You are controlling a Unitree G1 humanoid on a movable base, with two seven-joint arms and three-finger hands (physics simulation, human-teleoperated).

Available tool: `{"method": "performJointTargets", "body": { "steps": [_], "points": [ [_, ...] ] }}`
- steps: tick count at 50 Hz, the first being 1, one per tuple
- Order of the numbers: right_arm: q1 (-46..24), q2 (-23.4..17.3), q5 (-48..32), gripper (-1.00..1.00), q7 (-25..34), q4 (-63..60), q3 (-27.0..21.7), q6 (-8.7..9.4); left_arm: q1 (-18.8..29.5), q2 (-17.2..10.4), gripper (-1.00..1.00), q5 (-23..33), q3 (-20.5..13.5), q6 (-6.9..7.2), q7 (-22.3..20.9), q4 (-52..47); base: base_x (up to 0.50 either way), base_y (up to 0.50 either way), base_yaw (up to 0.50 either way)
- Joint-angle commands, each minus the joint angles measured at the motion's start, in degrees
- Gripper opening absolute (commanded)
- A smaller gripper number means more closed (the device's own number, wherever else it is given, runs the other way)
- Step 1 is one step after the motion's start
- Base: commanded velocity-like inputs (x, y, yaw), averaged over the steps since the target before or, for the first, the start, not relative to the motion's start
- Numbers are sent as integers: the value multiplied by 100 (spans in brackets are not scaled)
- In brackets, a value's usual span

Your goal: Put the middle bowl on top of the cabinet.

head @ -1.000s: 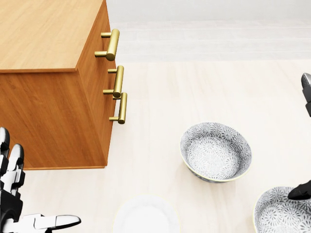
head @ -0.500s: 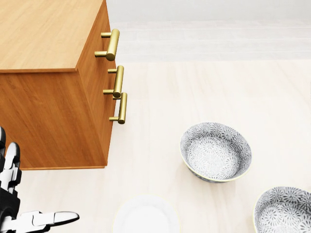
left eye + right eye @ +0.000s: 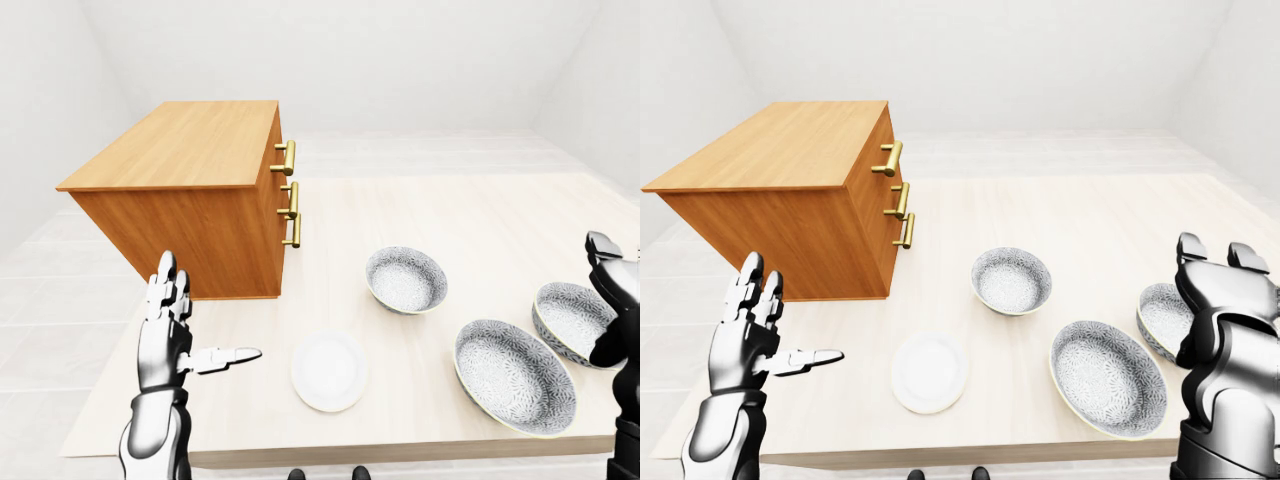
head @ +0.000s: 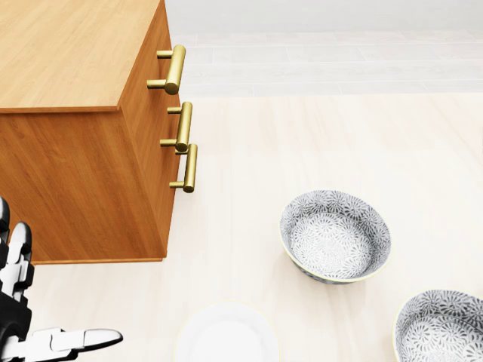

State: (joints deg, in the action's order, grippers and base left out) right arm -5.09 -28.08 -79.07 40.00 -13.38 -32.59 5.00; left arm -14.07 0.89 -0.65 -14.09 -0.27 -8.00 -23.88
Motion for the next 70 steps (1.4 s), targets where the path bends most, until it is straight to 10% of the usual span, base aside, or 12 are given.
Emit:
{"method": "performJointTargets", "body": {
  "steps": [1, 7, 21, 32, 70],
  "points": [
    [-138, -105, -157, 100, -30, 753, 254, 0, -28, 11, 100, -6, -12, -10, -26, 2, 0, 0, 0],
    [-141, -132, -149, 100, -333, 1157, 379, 0, -116, 80, 100, 190, 29, -259, 93, 11, 0, 0, 0],
    [-105, -254, 41, 100, -555, 1573, 493, 0, -136, 48, 100, 131, 20, -63, -1, -102, 0, 0, 0],
    [0, -230, 83, 100, -869, 1991, 625, 0, -89, 110, 100, 340, -112, -388, 292, -5, 0, 0, 0],
    [-824, -1601, 1413, 100, -2102, 5076, 775, 0, 80, -26, 100, 335, -8, -270, 348, 292, 0, 0, 0]
  ]
}}
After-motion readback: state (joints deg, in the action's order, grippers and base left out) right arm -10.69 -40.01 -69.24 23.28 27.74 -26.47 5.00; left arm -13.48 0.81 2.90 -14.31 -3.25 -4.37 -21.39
